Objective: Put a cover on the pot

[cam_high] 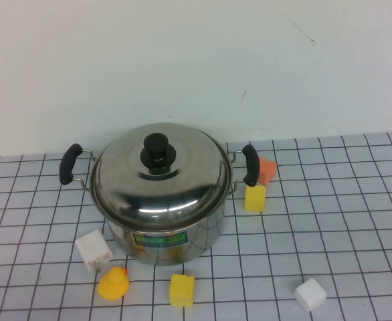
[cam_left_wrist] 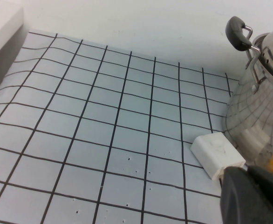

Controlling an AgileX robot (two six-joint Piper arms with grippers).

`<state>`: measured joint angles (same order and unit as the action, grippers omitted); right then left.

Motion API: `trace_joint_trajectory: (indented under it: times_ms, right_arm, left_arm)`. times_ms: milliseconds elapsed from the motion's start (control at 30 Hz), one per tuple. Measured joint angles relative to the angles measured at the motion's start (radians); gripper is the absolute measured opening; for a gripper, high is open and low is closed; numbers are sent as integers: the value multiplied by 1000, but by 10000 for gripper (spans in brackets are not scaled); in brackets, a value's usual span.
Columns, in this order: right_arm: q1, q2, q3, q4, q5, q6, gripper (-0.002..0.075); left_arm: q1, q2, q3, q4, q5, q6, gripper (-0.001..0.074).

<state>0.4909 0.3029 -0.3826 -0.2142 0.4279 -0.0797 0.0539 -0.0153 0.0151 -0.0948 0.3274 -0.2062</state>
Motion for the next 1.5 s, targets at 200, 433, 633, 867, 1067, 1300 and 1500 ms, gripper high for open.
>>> trace_joint_trajectory:
  times_ms: [200,433,633,867,1067,1300,1500]
  right_arm:
    - [-271,-125,77,174,7,-137,-2]
    - [-507,-203,210,256,1,-186,-2]
    - [-582,-209,308,251,-54,-181,-2]
    - [-583,-276,399,165,-80,-4,-2]
    - [-583,-315,399,135,-78,21,-2]
    - [-583,-315,399,132,-76,-13,-2]
    - [-583,-315,399,132,-76,-16,-2]
  left_arm:
    - [0,0,0,0,0,0,-3]
    - [0,0,0,0,0,0,-3]
    - [0,0,0,0,0,0,-3]
    - [0,0,0,0,0,0,-3]
    - [0,0,0,0,0,0,-3]
    - [0,0,0,0,0,2,-3]
    - [0,0,0,0,0,2,-3]
